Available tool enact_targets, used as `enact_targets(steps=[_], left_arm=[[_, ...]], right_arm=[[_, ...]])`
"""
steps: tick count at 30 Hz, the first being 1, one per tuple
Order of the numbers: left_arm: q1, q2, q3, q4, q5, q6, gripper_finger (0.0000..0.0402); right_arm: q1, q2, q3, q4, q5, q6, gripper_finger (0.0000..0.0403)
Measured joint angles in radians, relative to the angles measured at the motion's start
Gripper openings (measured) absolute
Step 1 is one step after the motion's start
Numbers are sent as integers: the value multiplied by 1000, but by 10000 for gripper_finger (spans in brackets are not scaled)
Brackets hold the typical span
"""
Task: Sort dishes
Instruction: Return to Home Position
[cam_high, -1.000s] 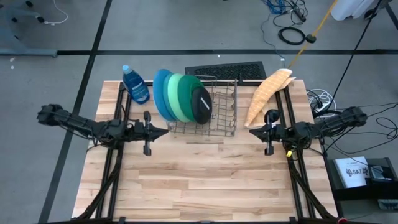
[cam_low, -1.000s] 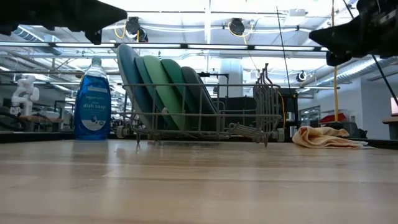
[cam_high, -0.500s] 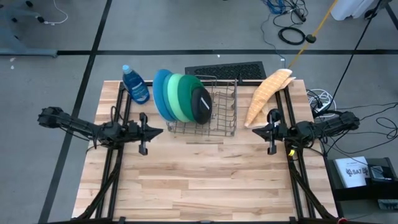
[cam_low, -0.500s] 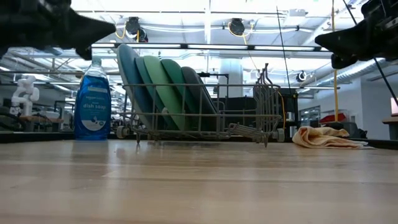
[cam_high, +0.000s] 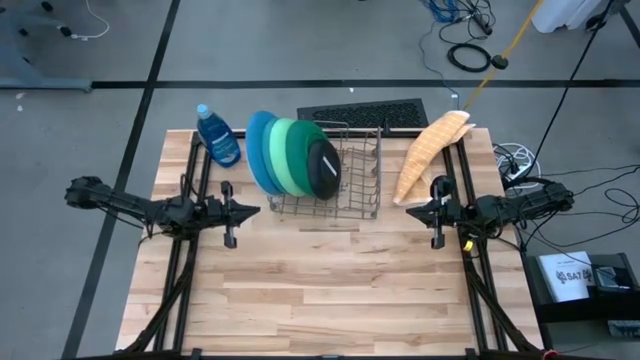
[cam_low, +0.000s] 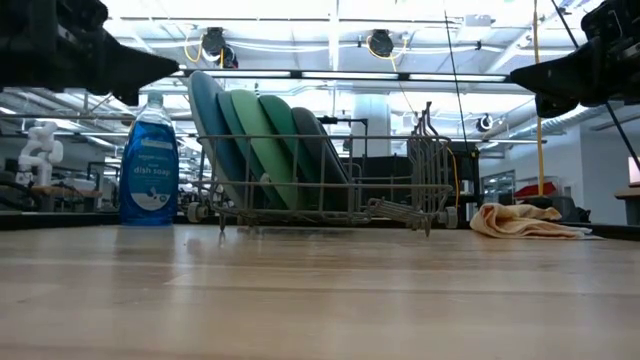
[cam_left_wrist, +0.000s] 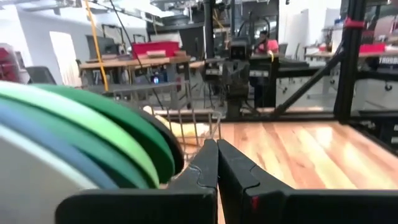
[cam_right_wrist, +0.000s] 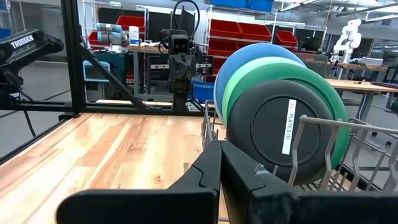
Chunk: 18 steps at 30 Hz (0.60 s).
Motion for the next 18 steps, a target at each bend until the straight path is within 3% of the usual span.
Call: enact_targets(steps=[18], left_arm=[[0,-333,0,-382,9,-56,0]], right_arm=[[0,0,0,-1,0,4,0]])
